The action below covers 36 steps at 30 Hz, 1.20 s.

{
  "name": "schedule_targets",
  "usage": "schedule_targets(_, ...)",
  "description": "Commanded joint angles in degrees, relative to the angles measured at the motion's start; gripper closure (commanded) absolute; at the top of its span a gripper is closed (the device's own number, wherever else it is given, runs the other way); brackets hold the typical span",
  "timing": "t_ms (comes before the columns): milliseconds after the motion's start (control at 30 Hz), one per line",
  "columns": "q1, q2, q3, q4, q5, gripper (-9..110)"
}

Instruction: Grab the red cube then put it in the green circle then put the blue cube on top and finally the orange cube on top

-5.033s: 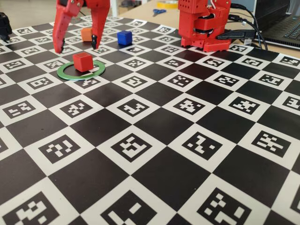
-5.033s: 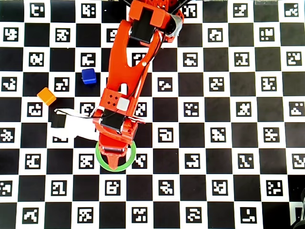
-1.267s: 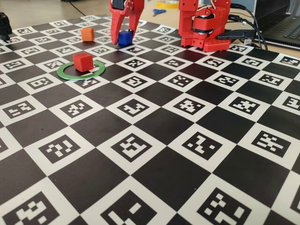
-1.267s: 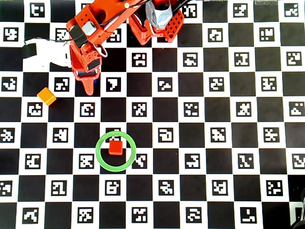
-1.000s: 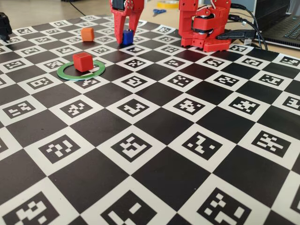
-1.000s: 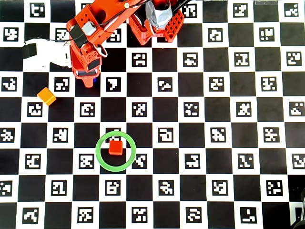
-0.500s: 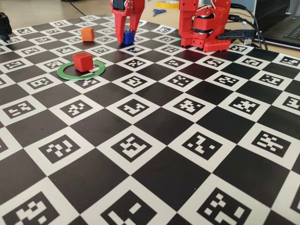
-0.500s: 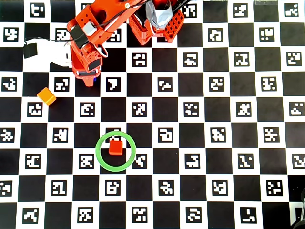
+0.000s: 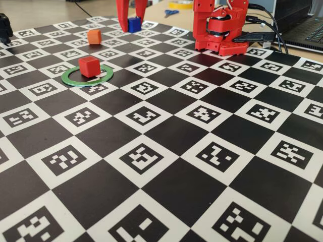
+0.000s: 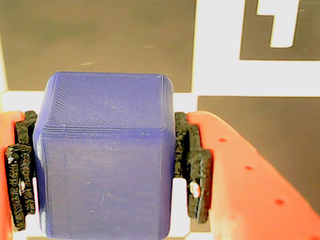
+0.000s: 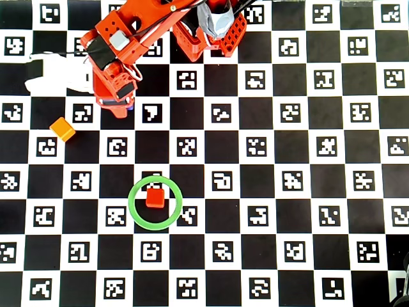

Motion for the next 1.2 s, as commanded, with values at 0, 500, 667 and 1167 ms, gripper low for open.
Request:
schedule_targets(0,-1.6,3.3,-11.1,5.0,1.7,94)
schedule_targets(500,-16.2,-11.1,-43.5,19.0,17.7,95)
schedule_targets(667,-20.7,-16.1,-52.8,23.3,22.1,95)
schedule_targets(1167,-32.5,-29.0,-66.4,26.8,33.8,95)
